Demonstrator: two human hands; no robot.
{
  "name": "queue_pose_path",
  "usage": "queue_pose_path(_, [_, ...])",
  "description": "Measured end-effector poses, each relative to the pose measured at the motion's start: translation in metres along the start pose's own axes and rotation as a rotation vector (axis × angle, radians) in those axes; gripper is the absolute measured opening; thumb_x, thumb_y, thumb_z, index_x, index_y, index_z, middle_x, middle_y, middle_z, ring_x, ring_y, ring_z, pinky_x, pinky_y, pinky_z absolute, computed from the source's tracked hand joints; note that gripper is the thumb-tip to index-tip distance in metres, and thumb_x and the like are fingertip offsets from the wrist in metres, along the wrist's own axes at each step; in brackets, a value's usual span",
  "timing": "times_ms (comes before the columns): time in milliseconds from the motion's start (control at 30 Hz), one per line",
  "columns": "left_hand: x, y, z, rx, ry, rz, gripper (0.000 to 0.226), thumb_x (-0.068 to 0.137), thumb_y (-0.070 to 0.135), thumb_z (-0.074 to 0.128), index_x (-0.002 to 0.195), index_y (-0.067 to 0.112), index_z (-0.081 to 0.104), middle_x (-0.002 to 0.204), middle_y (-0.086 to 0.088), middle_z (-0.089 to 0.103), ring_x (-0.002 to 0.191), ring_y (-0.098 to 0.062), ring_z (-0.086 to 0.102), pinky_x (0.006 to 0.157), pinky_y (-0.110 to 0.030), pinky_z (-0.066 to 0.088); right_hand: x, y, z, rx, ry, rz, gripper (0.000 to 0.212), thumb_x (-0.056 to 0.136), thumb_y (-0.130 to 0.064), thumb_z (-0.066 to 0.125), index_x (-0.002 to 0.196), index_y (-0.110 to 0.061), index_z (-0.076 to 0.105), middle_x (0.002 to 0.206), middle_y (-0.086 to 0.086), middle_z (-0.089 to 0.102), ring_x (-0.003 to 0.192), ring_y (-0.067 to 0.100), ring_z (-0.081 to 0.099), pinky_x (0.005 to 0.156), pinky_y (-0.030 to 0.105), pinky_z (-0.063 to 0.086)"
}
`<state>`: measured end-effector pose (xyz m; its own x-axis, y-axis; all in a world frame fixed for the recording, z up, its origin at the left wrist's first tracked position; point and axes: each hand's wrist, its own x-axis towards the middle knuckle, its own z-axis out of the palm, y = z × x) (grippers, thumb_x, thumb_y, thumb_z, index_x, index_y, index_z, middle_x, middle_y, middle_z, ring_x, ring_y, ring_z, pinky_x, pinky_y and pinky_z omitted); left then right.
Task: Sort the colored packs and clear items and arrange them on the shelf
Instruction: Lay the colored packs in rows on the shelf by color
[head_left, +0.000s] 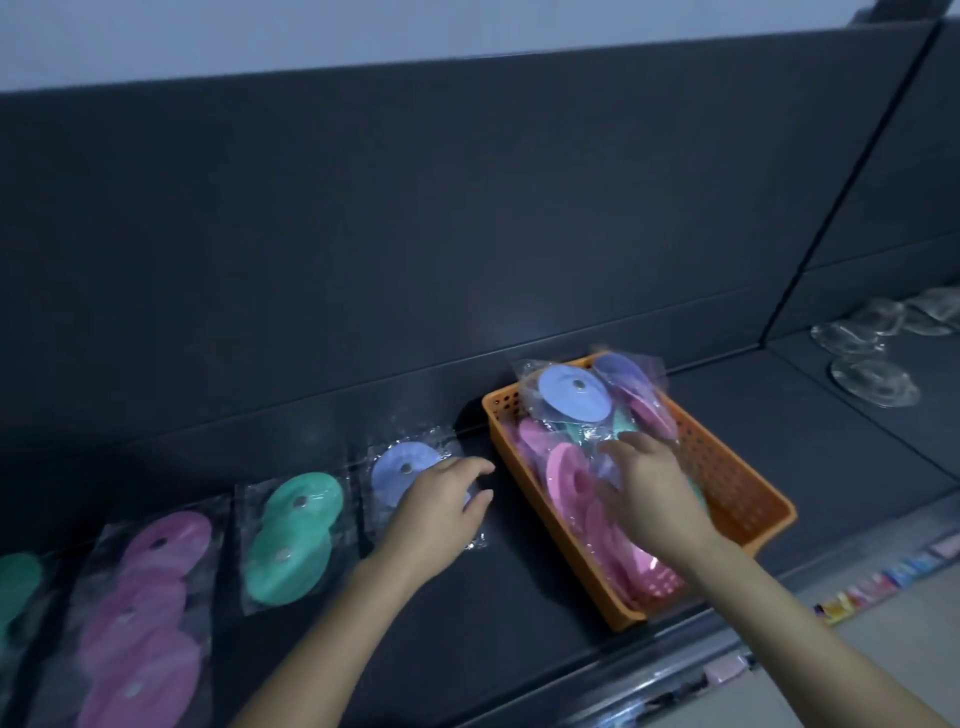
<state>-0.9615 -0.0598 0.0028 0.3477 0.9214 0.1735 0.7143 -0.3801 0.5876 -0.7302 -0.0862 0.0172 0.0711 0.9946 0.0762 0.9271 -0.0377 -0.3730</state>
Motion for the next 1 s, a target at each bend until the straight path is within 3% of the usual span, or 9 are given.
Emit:
queue_pose_path(167, [0.025, 0.035, 0.023, 0.02, -0.061, 0.085, 0.033, 0.092, 0.021, 0.056, 0.124, 0.022, 0.057, 0.119, 0.006, 0.059, 0.107, -0.011, 0.056, 0.083, -0.012, 0.037, -0.001, 0.036, -0.007, 0.214, -0.305, 0.168, 0.074, 0.071, -0.057, 0.07, 0.131, -0.024, 0.042, 0.132, 0.008, 0.047, 0.129, 0.029, 0.041, 0.104, 0.043, 0.04])
queue_pose_path(267, [0.035, 0.044, 0.032, 0.037, -0.108, 0.115, 0.048, 0.089, -0.001, 0.045, 0.13, 0.02, 0.055, 0.131, 0.006, 0.051, 0.117, -0.01, 0.05, 0.092, -0.009, 0.034, -0.003, 0.047, -0.002, 0.112, -0.532, 0.124, 0.118, 0.057, -0.069, 0.074, 0.148, -0.033, 0.009, 0.154, 0.01, 0.013, 0.144, 0.037, 0.008, 0.116, 0.049, 0.02])
queue_pose_path(367, [0.041, 0.045, 0.036, 0.057, -0.149, 0.129, 0.056, 0.085, -0.011, 0.04, 0.131, 0.018, 0.054, 0.133, 0.005, 0.046, 0.119, -0.012, 0.047, 0.1, -0.02, 0.039, -0.004, 0.05, 0.008, -0.034, -0.617, 0.088, 0.131, 0.053, -0.068, 0.075, 0.146, -0.04, -0.013, 0.157, 0.004, -0.015, 0.143, 0.041, -0.012, 0.115, 0.057, 0.012])
queue_pose_path(600, [0.046, 0.049, 0.041, 0.115, -0.135, 0.148, 0.034, 0.088, 0.006, 0.059, 0.119, 0.017, 0.065, 0.115, 0.001, 0.051, 0.109, -0.015, 0.047, 0.094, -0.023, 0.04, 0.0, 0.051, 0.001, 0.073, -0.54, 0.008, 0.1, 0.067, -0.041, 0.065, 0.146, -0.034, 0.004, 0.149, 0.007, 0.019, 0.136, 0.039, 0.024, 0.111, 0.046, 0.029])
queue_pose_path(700, [0.047, 0.056, 0.041, 0.122, -0.028, 0.181, 0.021, 0.084, 0.009, 0.066, 0.103, 0.015, 0.073, 0.122, -0.002, 0.051, 0.112, -0.017, 0.046, 0.094, -0.019, 0.033, 0.006, 0.051, -0.011, 0.209, -0.343, -0.015, 0.069, 0.072, -0.023, 0.06, 0.133, -0.029, 0.029, 0.12, 0.008, 0.05, 0.094, 0.028, 0.058, 0.074, 0.032, 0.049])
queue_pose_path(767, [0.049, 0.061, 0.04, 0.12, 0.031, 0.188, 0.012, 0.083, 0.009, 0.068, 0.091, 0.013, 0.075, 0.131, -0.004, 0.05, 0.116, -0.02, 0.043, 0.098, -0.023, 0.032, 0.011, 0.056, -0.016, 0.212, -0.174, -0.027, 0.041, 0.08, -0.017, 0.056, 0.118, -0.021, 0.04, 0.102, 0.012, 0.062, 0.082, 0.032, 0.061, 0.062, 0.031, 0.044])
queue_pose_path(867, [0.05, 0.067, 0.037, 0.099, 0.088, 0.171, 0.007, 0.085, 0.01, 0.065, 0.079, 0.007, 0.068, 0.134, -0.004, 0.051, 0.12, -0.019, 0.045, 0.096, -0.019, 0.03, 0.013, 0.071, -0.024, 0.228, -0.099, 0.012, 0.025, 0.087, -0.024, 0.057, 0.109, -0.015, 0.052, 0.093, 0.012, 0.068, 0.084, 0.035, 0.064, 0.063, 0.033, 0.048])
queue_pose_path(933, [0.049, 0.07, 0.035, 0.054, 0.133, 0.134, 0.014, 0.089, 0.012, 0.061, 0.075, 0.008, 0.059, 0.124, -0.003, 0.06, 0.114, -0.016, 0.053, 0.09, -0.014, 0.032, 0.015, 0.08, -0.031, 0.245, -0.087, 0.042, 0.013, 0.085, -0.018, 0.056, 0.098, -0.017, 0.058, 0.086, 0.006, 0.068, 0.08, 0.029, 0.064, 0.063, 0.033, 0.05])
queue_pose_path(1000, [0.046, 0.072, 0.034, 0.012, 0.182, 0.047, 0.016, 0.092, 0.018, 0.057, 0.077, 0.013, 0.053, 0.102, 0.001, 0.068, 0.091, -0.01, 0.061, 0.075, -0.019, 0.041, 0.019, 0.085, -0.039, 0.316, -0.059, 0.097, 0.011, 0.08, -0.011, 0.054, 0.087, -0.018, 0.059, 0.078, 0.002, 0.066, 0.072, 0.024, 0.063, 0.055, 0.031, 0.049])
